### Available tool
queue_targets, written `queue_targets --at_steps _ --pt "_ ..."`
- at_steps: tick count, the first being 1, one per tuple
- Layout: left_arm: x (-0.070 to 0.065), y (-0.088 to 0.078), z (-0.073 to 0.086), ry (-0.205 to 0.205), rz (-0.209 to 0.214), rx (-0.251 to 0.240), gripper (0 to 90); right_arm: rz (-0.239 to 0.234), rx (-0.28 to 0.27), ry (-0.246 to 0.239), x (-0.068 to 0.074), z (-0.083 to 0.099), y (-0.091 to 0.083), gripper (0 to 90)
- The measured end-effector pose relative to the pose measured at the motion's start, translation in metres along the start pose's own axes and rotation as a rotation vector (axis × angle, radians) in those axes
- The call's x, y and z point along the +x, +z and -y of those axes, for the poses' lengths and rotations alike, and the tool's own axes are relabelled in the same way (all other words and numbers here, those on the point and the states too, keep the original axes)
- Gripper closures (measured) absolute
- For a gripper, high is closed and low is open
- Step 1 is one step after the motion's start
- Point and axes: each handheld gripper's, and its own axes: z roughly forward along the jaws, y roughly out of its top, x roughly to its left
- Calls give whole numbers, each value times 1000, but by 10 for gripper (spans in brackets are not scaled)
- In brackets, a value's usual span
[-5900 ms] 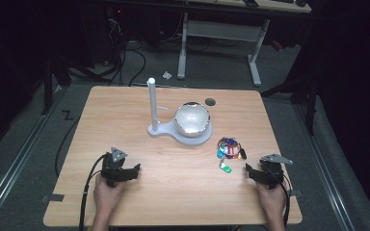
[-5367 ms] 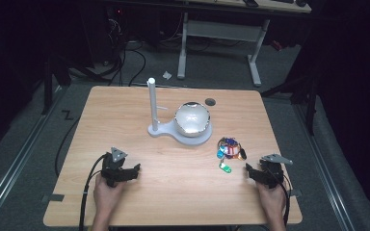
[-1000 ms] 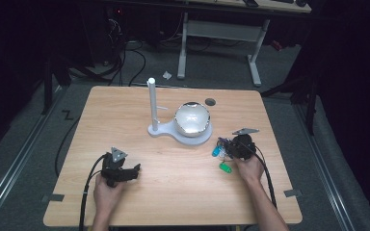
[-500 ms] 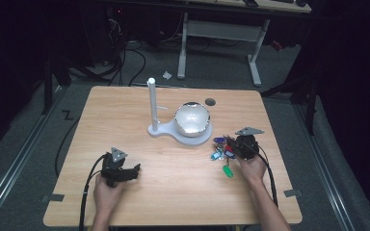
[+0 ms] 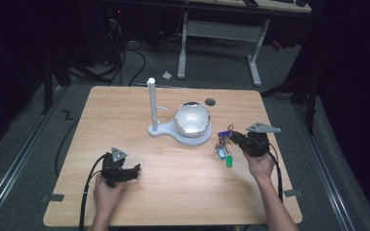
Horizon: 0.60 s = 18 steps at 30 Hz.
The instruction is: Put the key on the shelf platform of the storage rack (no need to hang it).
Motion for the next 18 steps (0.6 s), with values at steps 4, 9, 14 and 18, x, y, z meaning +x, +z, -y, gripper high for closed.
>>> queue_targets --at_steps 4,9,14,18 --pt "0 0 0 0 0 0 182 -10 -20 -2 0 -6 -8 859" --pt "0 0 0 0 0 0 182 -32 -49 6 1 -12 -16 859" --pt "0 0 0 0 0 0 182 -43 -67 -6 0 -20 -24 859" --pt "0 0 0 0 0 0 183 -59 -97 3 -2 -26 -33 858"
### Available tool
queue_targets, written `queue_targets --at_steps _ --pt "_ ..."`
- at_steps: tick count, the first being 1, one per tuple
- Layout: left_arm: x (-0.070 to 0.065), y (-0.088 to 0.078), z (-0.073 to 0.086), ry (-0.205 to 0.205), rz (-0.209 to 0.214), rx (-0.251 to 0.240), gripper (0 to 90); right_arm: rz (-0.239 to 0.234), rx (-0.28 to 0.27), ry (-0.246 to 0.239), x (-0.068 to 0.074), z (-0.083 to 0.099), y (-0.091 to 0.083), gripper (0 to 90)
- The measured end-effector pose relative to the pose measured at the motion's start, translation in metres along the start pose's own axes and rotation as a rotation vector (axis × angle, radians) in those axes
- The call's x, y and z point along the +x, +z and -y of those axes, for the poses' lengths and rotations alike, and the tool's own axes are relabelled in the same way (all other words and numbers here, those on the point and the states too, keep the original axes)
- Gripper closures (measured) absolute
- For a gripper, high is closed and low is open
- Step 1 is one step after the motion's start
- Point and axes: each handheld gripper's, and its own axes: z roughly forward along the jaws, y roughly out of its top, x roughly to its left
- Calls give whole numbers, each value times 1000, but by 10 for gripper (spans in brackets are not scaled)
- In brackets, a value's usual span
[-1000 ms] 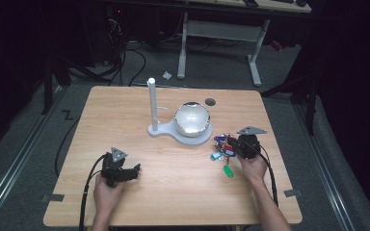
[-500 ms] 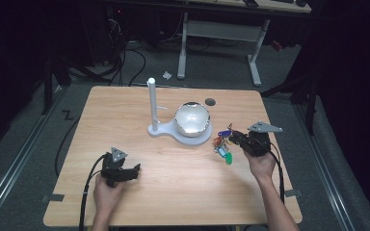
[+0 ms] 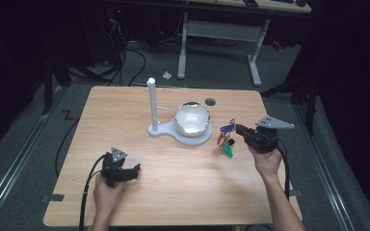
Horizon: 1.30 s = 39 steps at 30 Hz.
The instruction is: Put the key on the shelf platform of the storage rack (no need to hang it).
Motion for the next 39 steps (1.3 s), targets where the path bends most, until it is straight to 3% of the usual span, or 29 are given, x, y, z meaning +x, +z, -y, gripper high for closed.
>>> queue_targets --at_steps 14,39 --pt "0 0 0 0 -1 1 182 -33 -55 8 -4 -23 -20 858" --pt "0 0 0 0 0 0 182 -89 -71 -34 4 -63 -22 857"
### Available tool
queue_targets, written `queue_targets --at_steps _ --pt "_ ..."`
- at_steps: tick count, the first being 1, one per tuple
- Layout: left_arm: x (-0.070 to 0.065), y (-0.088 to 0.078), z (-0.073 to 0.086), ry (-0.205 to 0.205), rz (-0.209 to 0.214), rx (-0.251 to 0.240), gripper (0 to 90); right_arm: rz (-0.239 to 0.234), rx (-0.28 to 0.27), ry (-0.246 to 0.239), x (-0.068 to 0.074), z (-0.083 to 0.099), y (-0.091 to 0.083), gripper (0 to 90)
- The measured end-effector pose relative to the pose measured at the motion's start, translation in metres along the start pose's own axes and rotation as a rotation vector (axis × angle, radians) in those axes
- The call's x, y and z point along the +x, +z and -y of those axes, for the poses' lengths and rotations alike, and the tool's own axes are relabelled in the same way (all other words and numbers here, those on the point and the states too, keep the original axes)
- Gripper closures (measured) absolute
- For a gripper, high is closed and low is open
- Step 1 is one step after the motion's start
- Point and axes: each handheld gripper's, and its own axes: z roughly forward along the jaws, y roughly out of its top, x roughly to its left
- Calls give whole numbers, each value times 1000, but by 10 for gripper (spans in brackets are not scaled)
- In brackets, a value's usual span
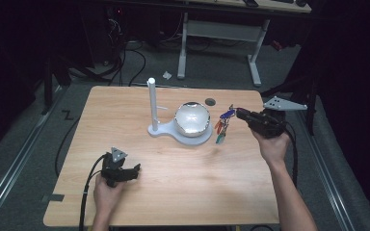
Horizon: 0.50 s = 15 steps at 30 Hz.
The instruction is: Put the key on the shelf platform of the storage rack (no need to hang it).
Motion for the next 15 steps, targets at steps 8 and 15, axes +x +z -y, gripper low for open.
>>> queue_targets --at_steps 8,15 --pt "0 0 0 0 0 0 182 -19 1 -17 4 -18 5 857" --pt "0 0 0 0 0 1 182 -44 -10 -25 7 -38 13 857"
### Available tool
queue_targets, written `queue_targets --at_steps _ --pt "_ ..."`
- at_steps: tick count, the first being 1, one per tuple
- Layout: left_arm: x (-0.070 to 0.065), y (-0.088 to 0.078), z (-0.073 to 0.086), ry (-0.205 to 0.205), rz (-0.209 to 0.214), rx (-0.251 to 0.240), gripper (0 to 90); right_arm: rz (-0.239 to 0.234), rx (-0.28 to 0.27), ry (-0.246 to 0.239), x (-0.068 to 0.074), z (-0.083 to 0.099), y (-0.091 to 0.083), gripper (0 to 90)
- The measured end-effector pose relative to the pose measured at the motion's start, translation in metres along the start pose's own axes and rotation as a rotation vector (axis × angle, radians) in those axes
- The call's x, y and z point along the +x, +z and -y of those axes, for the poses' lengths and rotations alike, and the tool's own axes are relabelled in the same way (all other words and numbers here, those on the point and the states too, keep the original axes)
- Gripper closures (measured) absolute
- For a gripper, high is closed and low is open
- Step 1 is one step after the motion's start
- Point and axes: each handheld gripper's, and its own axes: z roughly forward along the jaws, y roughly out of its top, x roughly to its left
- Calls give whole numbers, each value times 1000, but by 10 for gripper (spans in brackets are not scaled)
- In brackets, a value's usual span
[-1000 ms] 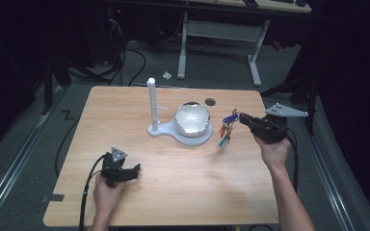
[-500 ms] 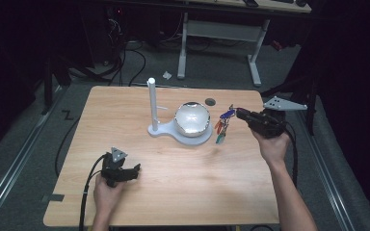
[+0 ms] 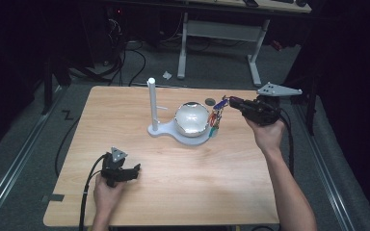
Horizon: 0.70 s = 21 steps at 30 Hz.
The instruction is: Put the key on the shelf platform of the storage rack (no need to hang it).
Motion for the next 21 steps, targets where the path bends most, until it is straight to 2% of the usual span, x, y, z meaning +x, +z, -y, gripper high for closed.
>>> queue_targets --at_steps 8,21 --pt "0 0 0 0 0 0 182 -14 0 -16 2 -17 9 857" --pt "0 0 0 0 0 0 182 -29 -6 -17 4 -32 22 856"
